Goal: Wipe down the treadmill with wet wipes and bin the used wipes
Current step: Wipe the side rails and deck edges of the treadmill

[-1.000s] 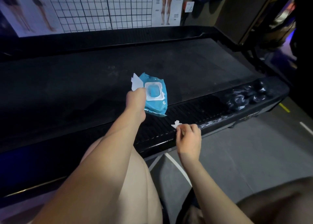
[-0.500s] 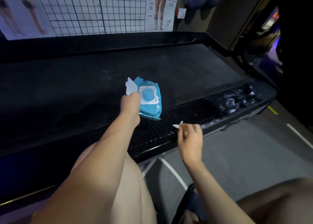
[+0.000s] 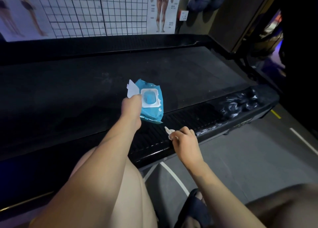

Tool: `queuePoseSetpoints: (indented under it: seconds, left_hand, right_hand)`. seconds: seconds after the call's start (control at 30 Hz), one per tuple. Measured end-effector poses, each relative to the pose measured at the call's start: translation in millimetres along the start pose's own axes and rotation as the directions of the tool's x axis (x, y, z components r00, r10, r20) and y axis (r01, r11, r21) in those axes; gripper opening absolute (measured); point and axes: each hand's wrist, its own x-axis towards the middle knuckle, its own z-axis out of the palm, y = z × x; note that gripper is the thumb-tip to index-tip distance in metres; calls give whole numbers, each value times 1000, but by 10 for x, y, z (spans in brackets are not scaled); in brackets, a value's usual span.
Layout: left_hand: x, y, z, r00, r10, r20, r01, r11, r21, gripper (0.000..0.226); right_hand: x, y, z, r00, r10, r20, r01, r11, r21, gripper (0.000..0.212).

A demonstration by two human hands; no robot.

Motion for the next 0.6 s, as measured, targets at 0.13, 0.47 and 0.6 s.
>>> queuePoseSetpoints:
  seconds: [0.13, 0.47, 0.6]
  left_hand:
    - [-72, -3, -39, 1000, -5, -3, 5, 1000, -7, 17]
    - [-79, -48, -68, 1000, 14, -18, -14, 1000, 9, 23]
    - [-40, -86, 38, 999, 33, -3, -32, 999, 38, 24]
  right_hand:
    - [-59, 187, -124, 993, 114, -29, -115, 993, -13, 13]
    - [68, 631, -382, 899, 360, -248, -361, 932, 45, 14]
    - [-30, 458, -232, 964, 141, -227, -128, 989, 71, 14]
